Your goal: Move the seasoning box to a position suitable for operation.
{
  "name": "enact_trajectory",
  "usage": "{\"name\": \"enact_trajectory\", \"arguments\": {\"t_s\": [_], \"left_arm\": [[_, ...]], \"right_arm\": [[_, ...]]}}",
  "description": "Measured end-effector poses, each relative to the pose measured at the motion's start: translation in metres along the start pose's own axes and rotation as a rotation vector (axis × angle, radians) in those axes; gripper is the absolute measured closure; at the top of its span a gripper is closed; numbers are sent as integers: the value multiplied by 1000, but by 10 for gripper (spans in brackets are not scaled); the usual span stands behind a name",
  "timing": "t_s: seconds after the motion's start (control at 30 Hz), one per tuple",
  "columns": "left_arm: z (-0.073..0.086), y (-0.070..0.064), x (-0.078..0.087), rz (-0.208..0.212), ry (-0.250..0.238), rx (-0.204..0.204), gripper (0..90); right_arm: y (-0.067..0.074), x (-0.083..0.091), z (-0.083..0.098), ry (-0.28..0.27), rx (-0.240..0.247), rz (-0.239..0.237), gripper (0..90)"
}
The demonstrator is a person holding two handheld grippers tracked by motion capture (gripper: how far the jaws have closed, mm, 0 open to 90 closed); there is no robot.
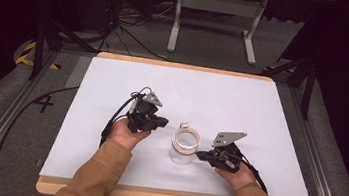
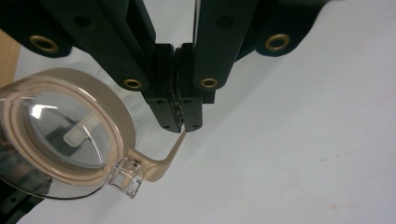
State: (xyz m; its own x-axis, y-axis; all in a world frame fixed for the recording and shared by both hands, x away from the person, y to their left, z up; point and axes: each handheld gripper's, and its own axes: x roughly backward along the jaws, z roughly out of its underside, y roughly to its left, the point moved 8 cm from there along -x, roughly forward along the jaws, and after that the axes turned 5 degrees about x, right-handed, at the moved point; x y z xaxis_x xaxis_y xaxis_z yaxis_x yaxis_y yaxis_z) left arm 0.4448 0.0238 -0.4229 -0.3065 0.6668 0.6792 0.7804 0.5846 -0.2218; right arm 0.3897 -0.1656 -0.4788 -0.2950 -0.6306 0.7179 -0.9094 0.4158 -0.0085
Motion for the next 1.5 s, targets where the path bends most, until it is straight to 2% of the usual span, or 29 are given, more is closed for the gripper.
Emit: {"name": "enact_trajectory", "arguments": {"t_s": [0.17, 0.27, 0.4, 0.47, 0.57, 0.7, 0.8, 0.9, 1.07, 1.23, 1.5], "left_arm": [[0, 2, 2, 2, -1, -1, 877], [-3, 2, 5, 16, -33, 18, 879], [-15, -2, 14, 85, -109, 35, 886], [-23, -7, 17, 114, -147, 8, 891], [-31, -14, 15, 150, -173, -20, 895], [-36, -19, 3, 171, -152, -57, 896], [-38, -19, -4, 181, -139, -48, 895], [-38, -21, -11, 211, -125, -40, 894], [-39, -20, -19, 194, -109, -61, 894], [-38, -17, -21, 193, -97, -33, 892], [-39, -16, -22, 197, -105, -34, 890]], "right_arm": [[6, -4, -3, 1, 18, -12, 900], [6, -2, -5, -6, 19, -15, 900], [-1, 11, -5, -42, 6, 12, 900], [-7, 19, -3, -65, -22, 25, 900], [-15, 31, 1, -100, -67, 37, 900], [-20, 41, 7, -134, -117, 46, 900], [-20, 42, 12, -127, -128, 51, 900], [-19, 42, 14, -125, -130, 54, 900], [-18, 44, 18, -127, -141, 57, 899], [-16, 43, 17, -125, -132, 56, 899], [-14, 42, 17, -125, -130, 49, 898]]}}
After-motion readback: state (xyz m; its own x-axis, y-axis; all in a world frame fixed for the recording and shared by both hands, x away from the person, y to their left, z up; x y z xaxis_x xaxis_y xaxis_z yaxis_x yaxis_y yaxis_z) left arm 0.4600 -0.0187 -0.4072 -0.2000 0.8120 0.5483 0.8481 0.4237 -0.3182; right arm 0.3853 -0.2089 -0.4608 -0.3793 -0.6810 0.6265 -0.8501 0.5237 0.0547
